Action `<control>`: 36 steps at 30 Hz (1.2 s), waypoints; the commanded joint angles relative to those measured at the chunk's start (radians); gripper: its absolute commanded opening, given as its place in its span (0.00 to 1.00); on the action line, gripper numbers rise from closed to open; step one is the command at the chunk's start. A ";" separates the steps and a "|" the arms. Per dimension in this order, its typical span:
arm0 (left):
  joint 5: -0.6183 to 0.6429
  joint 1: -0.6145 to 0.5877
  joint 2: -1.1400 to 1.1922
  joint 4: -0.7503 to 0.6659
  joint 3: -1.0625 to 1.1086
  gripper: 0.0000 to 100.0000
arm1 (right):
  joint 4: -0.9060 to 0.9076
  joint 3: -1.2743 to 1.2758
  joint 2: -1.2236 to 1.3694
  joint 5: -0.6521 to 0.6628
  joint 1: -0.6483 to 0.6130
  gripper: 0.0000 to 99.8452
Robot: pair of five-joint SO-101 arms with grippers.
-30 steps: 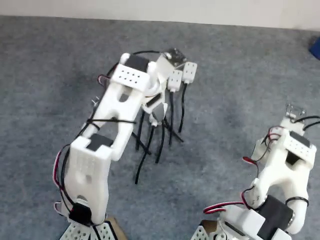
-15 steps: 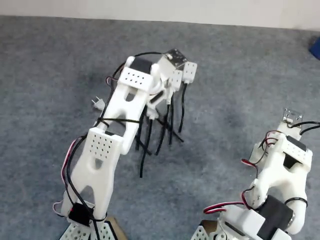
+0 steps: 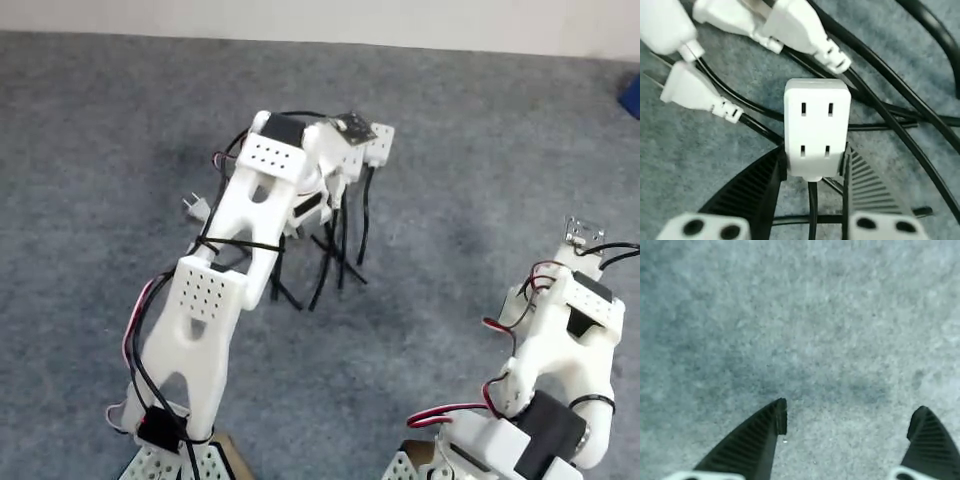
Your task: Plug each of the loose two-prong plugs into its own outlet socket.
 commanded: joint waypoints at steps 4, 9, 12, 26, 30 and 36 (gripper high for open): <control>-0.075 0.025 -0.022 0.035 0.022 0.07 | -0.013 -0.005 -0.007 0.018 0.013 0.37; -0.080 0.035 -0.070 0.044 0.110 0.04 | -0.013 -0.005 -0.007 0.018 0.012 0.37; -0.083 0.061 -0.188 0.044 0.223 0.02 | -0.013 -0.005 -0.007 0.018 0.010 0.37; -0.086 0.266 -1.004 0.037 1.052 0.01 | -0.007 -0.005 -0.007 0.021 0.002 0.37; -0.155 0.252 -1.121 -0.132 1.363 0.01 | 0.019 -0.004 -0.005 0.021 -0.039 0.37; -0.262 0.260 -1.193 -0.396 1.712 0.01 | 0.028 -0.004 -0.005 0.021 -0.054 0.37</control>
